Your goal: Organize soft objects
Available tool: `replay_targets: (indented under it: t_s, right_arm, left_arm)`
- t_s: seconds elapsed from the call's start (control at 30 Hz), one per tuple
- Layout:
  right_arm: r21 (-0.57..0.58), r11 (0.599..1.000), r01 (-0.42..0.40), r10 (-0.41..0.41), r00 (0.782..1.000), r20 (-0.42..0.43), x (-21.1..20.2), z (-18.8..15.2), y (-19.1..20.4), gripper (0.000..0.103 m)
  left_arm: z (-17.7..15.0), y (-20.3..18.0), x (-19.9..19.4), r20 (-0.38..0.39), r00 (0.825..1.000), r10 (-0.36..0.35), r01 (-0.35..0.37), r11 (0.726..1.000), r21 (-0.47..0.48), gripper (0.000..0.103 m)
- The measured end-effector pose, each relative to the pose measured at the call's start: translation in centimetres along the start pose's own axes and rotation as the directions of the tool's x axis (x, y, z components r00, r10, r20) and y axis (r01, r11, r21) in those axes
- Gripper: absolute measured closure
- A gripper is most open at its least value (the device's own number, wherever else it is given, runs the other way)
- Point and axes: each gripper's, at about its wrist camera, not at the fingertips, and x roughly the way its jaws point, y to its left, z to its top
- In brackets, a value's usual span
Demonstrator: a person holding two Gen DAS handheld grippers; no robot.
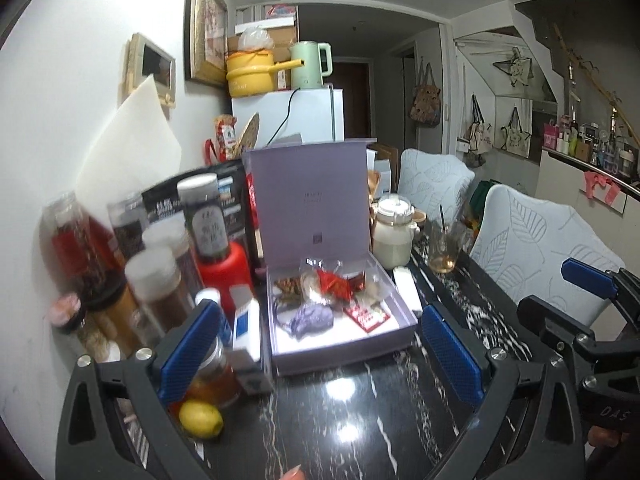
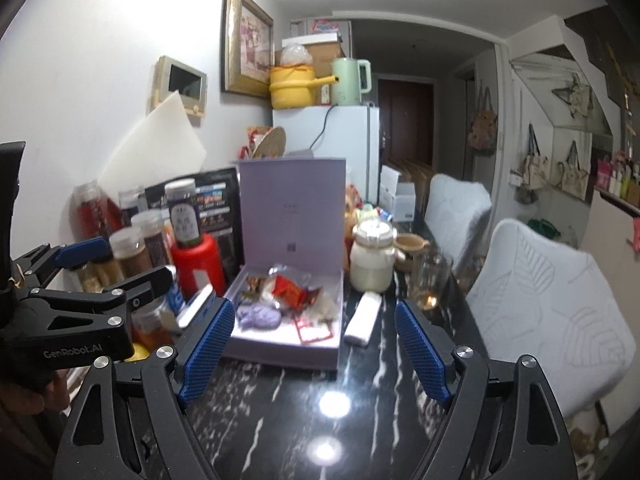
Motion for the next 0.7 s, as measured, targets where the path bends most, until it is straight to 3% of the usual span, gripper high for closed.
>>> replay_targets:
  t_s: [0.3, 0.7]
  right_arm:
    - [-0.003, 1.000, 0.001, -0.001, 0.999, -0.044, 0.0, -3.1, 0.8, 0.020]
    - [-0.005, 1.000, -0.007, 0.007, 0.996, -0.085, 0.7, -5.0, 1.3, 0.020]
  left_arm:
    - [-3.2, 0.3, 0.4, -0.057, 0.998, 0.006, -0.006, 1.000, -0.006, 0.001]
    - [-4.6, 0.8, 1.2, -0.098, 0.995, -0.002, -0.002, 0.999, -0.036, 0.001]
